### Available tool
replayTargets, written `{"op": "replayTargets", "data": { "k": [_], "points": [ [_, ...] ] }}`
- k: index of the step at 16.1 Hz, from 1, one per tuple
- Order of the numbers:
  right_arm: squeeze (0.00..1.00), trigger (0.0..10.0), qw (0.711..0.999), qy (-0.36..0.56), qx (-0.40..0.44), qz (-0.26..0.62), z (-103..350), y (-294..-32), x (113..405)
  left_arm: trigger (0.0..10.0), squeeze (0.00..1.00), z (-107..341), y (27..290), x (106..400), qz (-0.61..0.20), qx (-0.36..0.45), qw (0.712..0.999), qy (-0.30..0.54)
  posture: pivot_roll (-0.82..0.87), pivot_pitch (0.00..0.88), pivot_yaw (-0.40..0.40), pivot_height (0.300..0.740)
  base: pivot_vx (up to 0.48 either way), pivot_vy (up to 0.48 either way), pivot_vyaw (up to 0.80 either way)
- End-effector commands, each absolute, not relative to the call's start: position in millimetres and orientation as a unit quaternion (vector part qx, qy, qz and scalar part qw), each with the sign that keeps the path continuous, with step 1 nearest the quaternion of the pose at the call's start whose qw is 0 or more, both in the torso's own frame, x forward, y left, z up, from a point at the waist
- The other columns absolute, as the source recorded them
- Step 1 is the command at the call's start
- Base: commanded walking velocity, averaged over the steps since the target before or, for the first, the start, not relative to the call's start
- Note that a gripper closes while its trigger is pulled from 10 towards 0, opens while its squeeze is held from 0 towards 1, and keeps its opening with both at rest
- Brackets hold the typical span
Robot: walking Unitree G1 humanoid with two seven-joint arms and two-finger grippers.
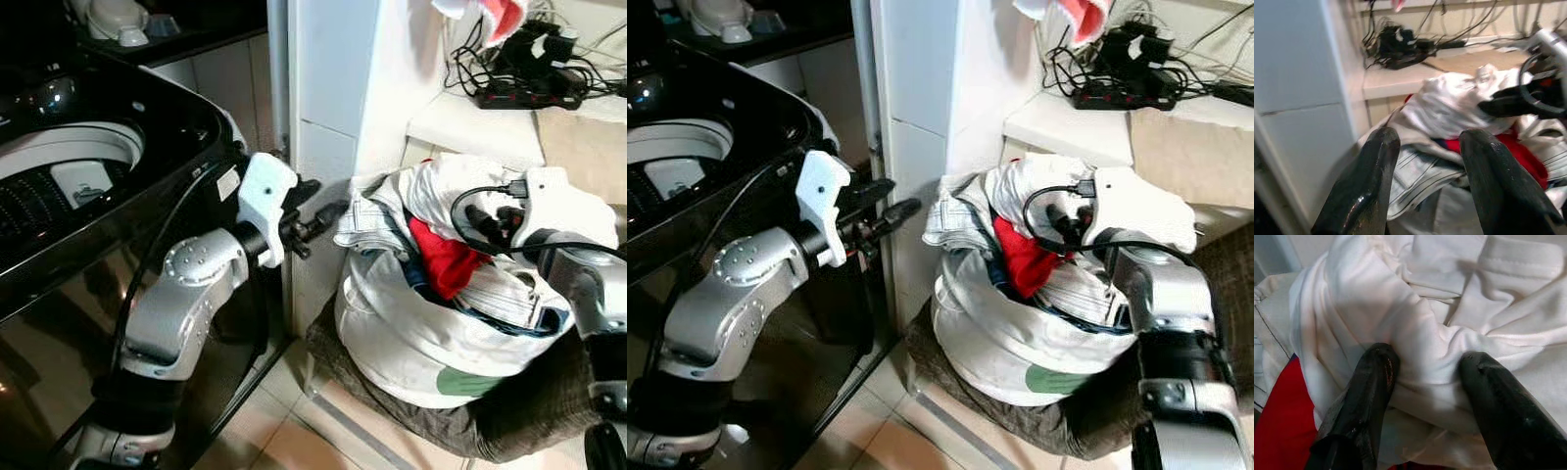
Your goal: Clothes washing
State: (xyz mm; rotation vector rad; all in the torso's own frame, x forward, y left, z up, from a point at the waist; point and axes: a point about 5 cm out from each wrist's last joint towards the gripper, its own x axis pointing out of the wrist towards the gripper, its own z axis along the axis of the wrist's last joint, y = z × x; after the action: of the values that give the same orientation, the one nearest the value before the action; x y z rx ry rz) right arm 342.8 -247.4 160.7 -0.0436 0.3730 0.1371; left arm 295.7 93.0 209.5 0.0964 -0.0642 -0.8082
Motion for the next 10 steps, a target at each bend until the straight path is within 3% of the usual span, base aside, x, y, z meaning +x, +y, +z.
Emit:
{"op": "replayTargets", "data": {
  "k": [1, 2, 3, 10],
  "points": [
    [0.0, 8.6, 0.977, 0.194, -0.031, 0.081, 156.1, -244.7, 344.7, 10.0, 0.0, 210.9, 90.8, 291.6, -0.404, 0.046, 0.913, -0.032, -0.04, 0.0, -0.014, 0.74, 0.0, 0.0, 0.0],
    [0.0, 2.2, 0.976, 0.196, -0.046, 0.085, 154.3, -244.9, 347.1, 10.0, 0.0, 210.9, 89.6, 289.0, -0.41, 0.048, 0.91, -0.03, -0.03, 0.0, -0.02, 0.74, 0.0, 0.0, 0.0],
    [0.0, 0.0, 0.975, 0.195, -0.051, 0.088, 154.3, -244.4, 348.5, 10.0, 0.0, 210.7, 89.6, 287.8, -0.409, 0.049, 0.911, -0.028, -0.03, 0.0, -0.024, 0.74, 0.0, 0.0, 0.0],
    [0.0, 0.0, 0.973, 0.192, -0.062, 0.109, 151.4, -242.0, 352.1, 10.0, 0.0, 202.1, 94.3, 280.7, -0.428, 0.066, 0.901, 0.004, -0.03, 0.0, -0.025, 0.74, 0.0, 0.0, 0.0]
  ]
}}
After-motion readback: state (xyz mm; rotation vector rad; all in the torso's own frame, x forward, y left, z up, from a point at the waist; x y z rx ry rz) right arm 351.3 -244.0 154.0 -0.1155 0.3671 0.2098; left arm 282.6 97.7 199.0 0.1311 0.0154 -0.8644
